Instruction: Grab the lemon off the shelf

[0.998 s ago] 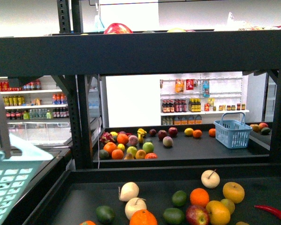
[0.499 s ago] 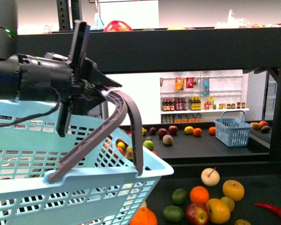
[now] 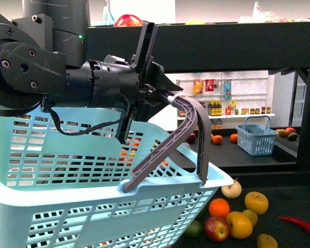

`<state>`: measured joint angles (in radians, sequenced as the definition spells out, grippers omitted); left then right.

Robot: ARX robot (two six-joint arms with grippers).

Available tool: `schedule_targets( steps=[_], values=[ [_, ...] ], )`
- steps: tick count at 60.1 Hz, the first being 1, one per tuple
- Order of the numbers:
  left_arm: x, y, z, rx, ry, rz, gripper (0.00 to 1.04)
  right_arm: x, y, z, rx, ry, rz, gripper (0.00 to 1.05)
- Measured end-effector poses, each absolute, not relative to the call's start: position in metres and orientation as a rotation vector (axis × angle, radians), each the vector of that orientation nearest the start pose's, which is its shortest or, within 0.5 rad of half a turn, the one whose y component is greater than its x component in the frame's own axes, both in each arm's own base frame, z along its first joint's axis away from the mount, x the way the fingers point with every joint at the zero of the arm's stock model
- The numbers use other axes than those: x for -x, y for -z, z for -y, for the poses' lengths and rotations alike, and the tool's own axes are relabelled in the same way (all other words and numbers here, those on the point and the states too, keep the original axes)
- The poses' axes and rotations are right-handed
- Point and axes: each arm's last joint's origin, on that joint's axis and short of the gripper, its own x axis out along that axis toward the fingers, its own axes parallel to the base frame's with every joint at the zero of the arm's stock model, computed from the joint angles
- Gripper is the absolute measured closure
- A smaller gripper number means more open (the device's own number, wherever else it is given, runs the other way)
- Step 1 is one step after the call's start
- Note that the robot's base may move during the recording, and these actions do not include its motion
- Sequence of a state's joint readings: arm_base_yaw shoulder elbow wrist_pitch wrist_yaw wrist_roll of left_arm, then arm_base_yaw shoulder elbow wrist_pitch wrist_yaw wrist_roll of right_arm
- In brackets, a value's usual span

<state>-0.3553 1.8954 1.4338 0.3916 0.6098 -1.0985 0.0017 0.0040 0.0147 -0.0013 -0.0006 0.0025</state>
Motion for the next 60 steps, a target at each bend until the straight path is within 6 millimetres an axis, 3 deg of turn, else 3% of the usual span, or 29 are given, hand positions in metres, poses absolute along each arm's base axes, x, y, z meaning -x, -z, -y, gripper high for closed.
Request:
schedule_targets(
  steps=[6,11,19,31,43,49,60],
  values=[
    [-0.41,-0.288,0.171,1.018,0.811,-0.6,0.95,-0.097,-0.167,0.0,-0.012,0.013,-0.003,0.07],
    [-0.41,-0.288,0.17,1.016,0.808,-0.596,0.95,-0.103,-0.162,0.002,-0.114,0.178,-0.238,0.07],
    [-0.41,-0.289,0.17,1.011,0.811,-0.592,0.95,-0.126,-0.151,0.011,-0.229,0.157,-0.441,0.07],
    [-0.41,-0.289,0.17,1.011,0.813,-0.593,0.95,-0.197,-0.145,0.028,-0.27,0.038,-0.623,0.07],
    [-0.411,-0.289,0.17,1.011,0.811,-0.591,0.95,-0.266,-0.096,0.036,-0.321,0.061,-0.927,0.07],
    [-0.41,-0.289,0.17,1.011,0.812,-0.591,0.95,-0.294,-0.082,0.034,-0.365,0.112,-1.005,0.07],
    [-0.41,-0.289,0.17,1.011,0.812,-0.592,0.95,-0.342,-0.077,0.017,-0.463,0.165,-1.041,0.07]
  ],
)
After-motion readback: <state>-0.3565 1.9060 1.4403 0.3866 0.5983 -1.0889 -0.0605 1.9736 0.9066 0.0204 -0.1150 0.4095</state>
